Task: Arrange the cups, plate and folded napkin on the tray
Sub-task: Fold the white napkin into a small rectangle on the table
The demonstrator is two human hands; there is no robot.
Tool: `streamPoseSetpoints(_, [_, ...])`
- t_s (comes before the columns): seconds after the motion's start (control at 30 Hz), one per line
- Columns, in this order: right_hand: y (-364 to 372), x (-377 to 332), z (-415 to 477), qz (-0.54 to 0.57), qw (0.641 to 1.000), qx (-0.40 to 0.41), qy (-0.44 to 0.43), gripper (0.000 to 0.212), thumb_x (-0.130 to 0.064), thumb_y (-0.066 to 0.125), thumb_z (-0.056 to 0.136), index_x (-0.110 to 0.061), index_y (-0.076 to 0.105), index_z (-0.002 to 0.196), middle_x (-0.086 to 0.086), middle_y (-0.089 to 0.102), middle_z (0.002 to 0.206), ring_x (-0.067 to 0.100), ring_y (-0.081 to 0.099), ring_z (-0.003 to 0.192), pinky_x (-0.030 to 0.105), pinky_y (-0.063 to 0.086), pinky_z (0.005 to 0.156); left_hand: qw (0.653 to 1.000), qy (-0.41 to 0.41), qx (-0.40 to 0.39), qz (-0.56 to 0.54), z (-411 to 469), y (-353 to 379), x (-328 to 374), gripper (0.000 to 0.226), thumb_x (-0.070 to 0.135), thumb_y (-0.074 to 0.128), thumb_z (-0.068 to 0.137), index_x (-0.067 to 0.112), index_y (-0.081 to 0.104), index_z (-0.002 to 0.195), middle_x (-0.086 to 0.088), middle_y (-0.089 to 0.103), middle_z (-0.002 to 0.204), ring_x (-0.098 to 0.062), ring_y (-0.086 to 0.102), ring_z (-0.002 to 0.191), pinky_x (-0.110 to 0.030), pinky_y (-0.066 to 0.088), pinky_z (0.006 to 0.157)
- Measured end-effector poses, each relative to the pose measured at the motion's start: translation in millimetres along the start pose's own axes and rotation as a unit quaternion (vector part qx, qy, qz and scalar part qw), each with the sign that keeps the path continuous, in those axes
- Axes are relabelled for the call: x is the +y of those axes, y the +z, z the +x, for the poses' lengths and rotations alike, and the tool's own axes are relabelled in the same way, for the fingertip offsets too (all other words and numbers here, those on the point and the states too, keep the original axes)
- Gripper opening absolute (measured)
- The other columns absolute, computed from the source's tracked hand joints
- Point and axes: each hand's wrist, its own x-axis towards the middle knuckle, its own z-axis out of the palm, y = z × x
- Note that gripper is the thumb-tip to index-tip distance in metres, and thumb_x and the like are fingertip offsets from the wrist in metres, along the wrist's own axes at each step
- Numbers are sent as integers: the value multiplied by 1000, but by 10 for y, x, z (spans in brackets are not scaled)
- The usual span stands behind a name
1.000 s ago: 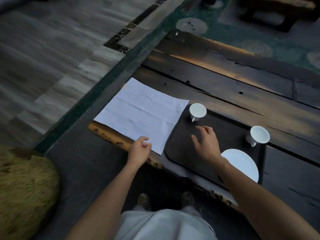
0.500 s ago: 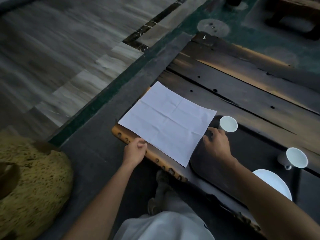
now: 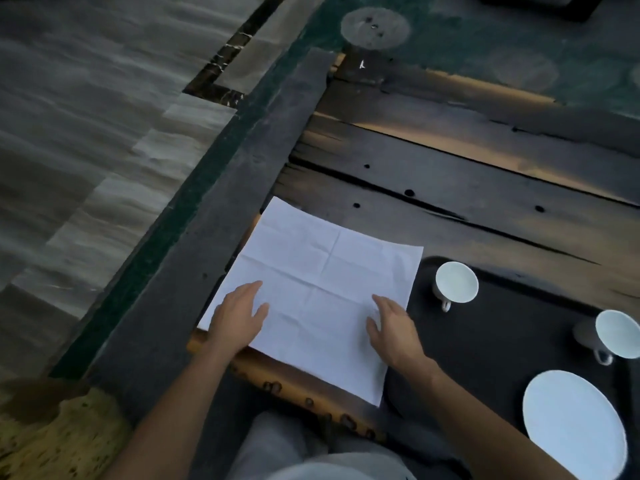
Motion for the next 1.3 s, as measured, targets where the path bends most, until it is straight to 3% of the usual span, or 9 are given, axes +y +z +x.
streamPoseSetpoints(0.13, [317, -85, 2, -71, 997, -30, 22, 77, -48, 37, 105, -16, -2, 163, 19, -5, 170, 35, -2, 157, 42, 8, 127, 978, 96, -84, 168, 366, 142, -92, 77, 63, 35, 100, 34, -2, 162, 0, -12, 171, -26, -7, 157, -53, 3, 123])
streamPoseSetpoints(0.3, [693, -124, 91, -103, 992, -12, 76, 81, -71, 14, 98, -33, -31, 154, 17, -29, 165, 37, -23, 153, 48, -15, 123, 946, 171, -129, 243, 720, 303, -336, 86, 81, 10, 89, 39, -35, 148, 4, -45, 158, -24, -35, 148, -59, -18, 118])
streamPoseSetpoints(0.43, [925, -145, 213, -118, 986, 11, 121, 81, -78, 6, 93, -38, -28, 155, 12, -37, 162, 33, -28, 152, 52, -13, 124, 938, 232, -104, 237, 893, 331, -605, 83, 82, 8, 91, 40, -22, 156, 6, -33, 164, -23, -29, 152, -61, -15, 119])
streamPoseSetpoints(0.8, [918, -160, 640, -136, 977, 108, 124, 78, -78, 21, 94, -44, -2, 161, 6, -18, 170, 28, -16, 157, 56, -5, 125, 943, 259, -20, 206, 1373, 267, -733, 87, 82, 25, 91, 33, 12, 162, -4, -2, 172, -30, -3, 157, -65, 7, 121])
streamPoseSetpoints(1.03, [982, -151, 648, -117, 971, 137, 160, 81, -83, 23, 90, -49, -2, 159, 7, -19, 170, 31, -20, 155, 56, -3, 125, 952, 243, -2, 186, 1398, 335, -788, 83, 79, 21, 92, 36, 6, 161, -7, -8, 171, -31, -8, 157, -61, 7, 123])
streamPoseSetpoints(1.13, [949, -191, 641, -90, 970, 135, 180, 81, -86, 21, 87, -54, -11, 155, 4, -28, 168, 31, -28, 153, 54, -6, 121, 978, 182, -3, 100, 1394, 290, -775, 75, 76, 21, 94, 44, 0, 159, -1, -27, 167, -25, -18, 155, -53, 5, 124])
streamPoseSetpoints(1.2, [914, -212, 652, -47, 966, 146, 207, 82, -84, 22, 88, -54, -14, 155, 5, -28, 167, 31, -23, 154, 53, -1, 123, 995, 95, -21, -22, 1464, 225, -724, 71, 72, 28, 95, 52, -1, 157, 11, -34, 163, -26, -8, 156, -54, 17, 121])
streamPoseSetpoints(1.23, [897, -220, 657, -20, 963, 154, 222, 81, -81, 24, 90, -52, -15, 155, 7, -27, 167, 31, -18, 155, 53, 1, 124, 995, 57, -19, -81, 1510, 194, -700, 71, 68, 32, 96, 51, 2, 157, 13, -28, 165, -27, 3, 156, -54, 22, 119])
streamPoseSetpoints(1.3, [874, -235, 659, 19, 956, 166, 241, 82, -75, 29, 92, -47, -12, 157, 12, -20, 168, 30, -10, 156, 51, 4, 125, 986, -2, 20, -163, 1589, 150, -678, 67, 57, 43, 100, 42, 17, 160, 4, 10, 170, -29, 26, 151, -53, 30, 116])
